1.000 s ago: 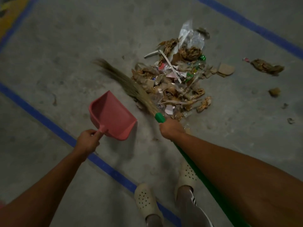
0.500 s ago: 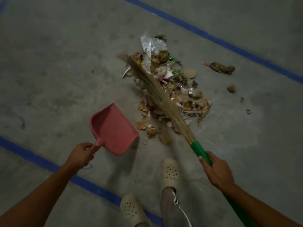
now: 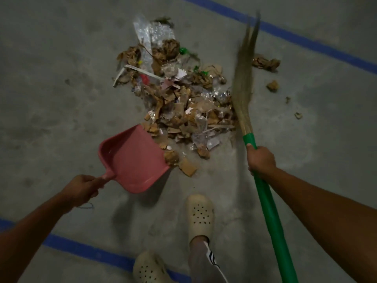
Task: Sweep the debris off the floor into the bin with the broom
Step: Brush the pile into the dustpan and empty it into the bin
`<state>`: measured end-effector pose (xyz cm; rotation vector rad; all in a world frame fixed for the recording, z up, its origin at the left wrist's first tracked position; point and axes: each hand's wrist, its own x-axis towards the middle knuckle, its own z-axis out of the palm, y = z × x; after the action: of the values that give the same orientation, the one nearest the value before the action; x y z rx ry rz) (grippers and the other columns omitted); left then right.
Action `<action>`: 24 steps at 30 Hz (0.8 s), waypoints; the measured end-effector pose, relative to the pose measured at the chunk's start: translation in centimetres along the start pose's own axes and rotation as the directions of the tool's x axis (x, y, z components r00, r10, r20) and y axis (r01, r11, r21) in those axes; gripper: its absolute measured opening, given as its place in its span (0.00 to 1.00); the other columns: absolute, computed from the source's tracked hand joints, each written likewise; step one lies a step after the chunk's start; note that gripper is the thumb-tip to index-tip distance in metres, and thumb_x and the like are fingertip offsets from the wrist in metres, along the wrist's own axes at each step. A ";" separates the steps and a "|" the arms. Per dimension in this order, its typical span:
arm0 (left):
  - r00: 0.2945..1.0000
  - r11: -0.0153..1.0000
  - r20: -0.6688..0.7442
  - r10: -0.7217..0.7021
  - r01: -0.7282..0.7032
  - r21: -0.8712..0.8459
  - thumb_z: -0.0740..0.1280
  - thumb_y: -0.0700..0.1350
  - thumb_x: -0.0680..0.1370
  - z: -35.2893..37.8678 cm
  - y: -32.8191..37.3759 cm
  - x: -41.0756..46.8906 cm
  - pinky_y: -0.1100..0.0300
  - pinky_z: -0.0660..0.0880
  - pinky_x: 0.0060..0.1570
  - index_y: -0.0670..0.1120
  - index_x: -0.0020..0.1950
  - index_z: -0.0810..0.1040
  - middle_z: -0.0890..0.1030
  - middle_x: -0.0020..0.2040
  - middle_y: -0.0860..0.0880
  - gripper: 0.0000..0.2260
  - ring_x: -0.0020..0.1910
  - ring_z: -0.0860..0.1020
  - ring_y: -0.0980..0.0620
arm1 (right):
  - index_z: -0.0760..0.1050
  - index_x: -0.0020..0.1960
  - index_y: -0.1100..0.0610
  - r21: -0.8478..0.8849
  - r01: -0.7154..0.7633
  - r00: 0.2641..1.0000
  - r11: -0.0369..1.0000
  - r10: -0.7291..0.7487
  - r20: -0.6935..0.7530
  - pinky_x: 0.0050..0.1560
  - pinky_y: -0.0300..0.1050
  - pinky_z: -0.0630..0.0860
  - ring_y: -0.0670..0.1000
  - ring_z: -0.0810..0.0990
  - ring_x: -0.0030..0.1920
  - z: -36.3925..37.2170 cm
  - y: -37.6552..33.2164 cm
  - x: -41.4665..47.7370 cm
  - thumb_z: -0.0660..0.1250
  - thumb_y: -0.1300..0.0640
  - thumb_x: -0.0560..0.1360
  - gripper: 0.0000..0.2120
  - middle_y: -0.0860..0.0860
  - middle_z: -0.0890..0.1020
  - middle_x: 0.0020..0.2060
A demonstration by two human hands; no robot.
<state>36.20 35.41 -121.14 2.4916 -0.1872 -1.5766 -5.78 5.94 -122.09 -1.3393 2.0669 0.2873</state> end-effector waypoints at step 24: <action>0.992 0.993 0.112 0.051 -0.038 -0.116 0.63 0.62 0.79 12.6 11.8 -0.3 0.65 0.61 0.22 0.39 0.46 0.75 0.72 0.31 0.43 0.24 0.23 0.67 0.50 | 0.78 0.55 0.58 -0.045 0.142 0.974 0.989 -0.132 0.183 0.48 0.50 0.79 0.59 0.81 0.46 3.8 -2.4 -5.3 0.54 0.38 0.80 0.25 0.57 0.81 0.49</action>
<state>24.56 22.88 -123.51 2.2976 -0.1635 -1.6651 -0.72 10.68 -121.27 -1.4287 1.8203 0.3950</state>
